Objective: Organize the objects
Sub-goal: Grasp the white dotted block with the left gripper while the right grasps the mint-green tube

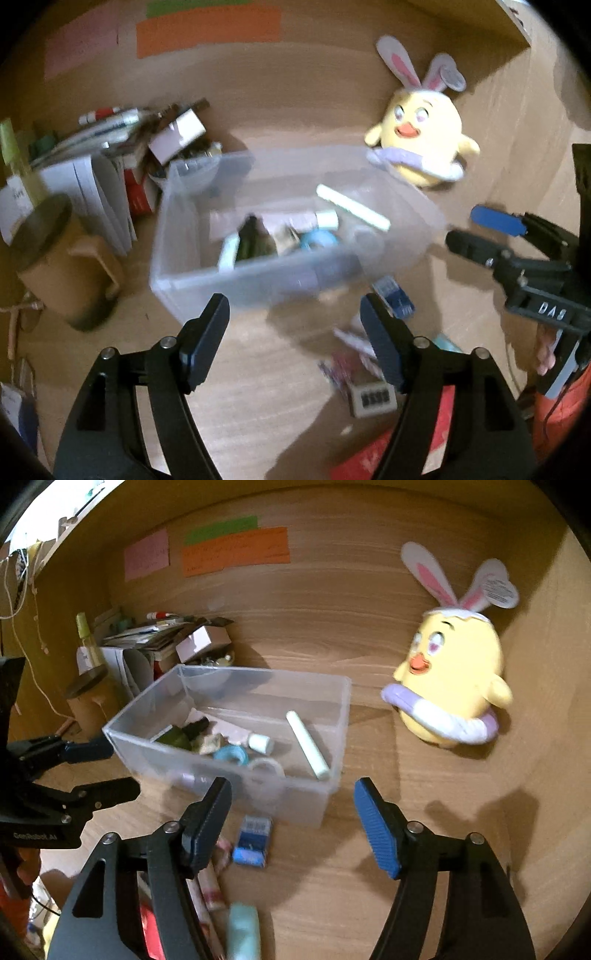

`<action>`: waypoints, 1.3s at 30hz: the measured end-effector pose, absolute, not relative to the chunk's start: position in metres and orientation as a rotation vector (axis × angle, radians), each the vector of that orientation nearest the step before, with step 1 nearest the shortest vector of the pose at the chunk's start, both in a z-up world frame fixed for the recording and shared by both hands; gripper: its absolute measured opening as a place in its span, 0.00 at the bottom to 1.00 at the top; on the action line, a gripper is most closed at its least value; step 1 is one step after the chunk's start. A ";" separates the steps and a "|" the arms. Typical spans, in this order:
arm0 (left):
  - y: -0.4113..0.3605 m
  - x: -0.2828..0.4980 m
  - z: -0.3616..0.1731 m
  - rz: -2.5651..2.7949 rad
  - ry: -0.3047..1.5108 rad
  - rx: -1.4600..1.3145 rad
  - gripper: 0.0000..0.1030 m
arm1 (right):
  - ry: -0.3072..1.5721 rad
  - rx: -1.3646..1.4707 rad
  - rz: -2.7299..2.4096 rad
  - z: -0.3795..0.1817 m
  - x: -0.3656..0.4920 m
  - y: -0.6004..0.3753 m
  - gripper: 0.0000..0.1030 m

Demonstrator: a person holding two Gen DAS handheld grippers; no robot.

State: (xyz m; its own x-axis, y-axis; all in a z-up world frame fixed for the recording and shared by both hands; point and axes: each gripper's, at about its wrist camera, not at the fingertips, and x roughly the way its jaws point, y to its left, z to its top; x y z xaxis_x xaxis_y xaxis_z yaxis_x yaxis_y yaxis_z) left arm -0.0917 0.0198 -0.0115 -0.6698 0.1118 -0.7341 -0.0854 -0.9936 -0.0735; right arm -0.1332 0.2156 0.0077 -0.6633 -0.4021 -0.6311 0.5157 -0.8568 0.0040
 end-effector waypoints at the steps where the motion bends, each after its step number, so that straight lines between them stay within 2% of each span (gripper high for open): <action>1: 0.022 -0.089 -0.016 2.768 -0.045 -1.236 0.71 | 0.247 0.878 -2.478 0.006 -0.129 0.219 0.64; 9: 0.033 -0.072 -0.050 2.678 -0.035 -1.361 0.71 | 0.281 1.012 -2.447 -0.029 -0.100 0.244 0.64; 16: 0.039 -0.062 -0.059 2.632 -0.057 -1.397 0.71 | 0.311 1.068 -2.387 -0.052 -0.082 0.246 0.64; 24: 0.051 -0.063 -0.063 2.606 -0.038 -1.399 0.73 | 0.274 1.099 -2.322 -0.060 -0.079 0.246 0.64; 33: 0.034 -0.058 -0.064 2.635 -0.099 -1.416 0.73 | 0.190 1.139 -2.331 -0.060 -0.088 0.259 0.63; 36: 0.033 -0.056 -0.065 2.604 -0.137 -1.428 0.73 | 0.197 1.131 -2.306 -0.061 -0.085 0.254 0.63; 39: 0.043 -0.053 -0.067 2.601 -0.092 -1.421 0.72 | 0.225 1.123 -2.290 -0.063 -0.082 0.246 0.63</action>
State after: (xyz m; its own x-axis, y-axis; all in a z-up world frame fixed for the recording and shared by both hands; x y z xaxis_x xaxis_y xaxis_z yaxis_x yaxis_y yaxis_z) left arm -0.0532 0.0428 -0.0669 -0.5286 0.1833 -0.8289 -0.1241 -0.9826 -0.1381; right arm -0.0823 0.2464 -0.0630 -0.4827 -0.4202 -0.7684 0.5615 -0.8218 0.0967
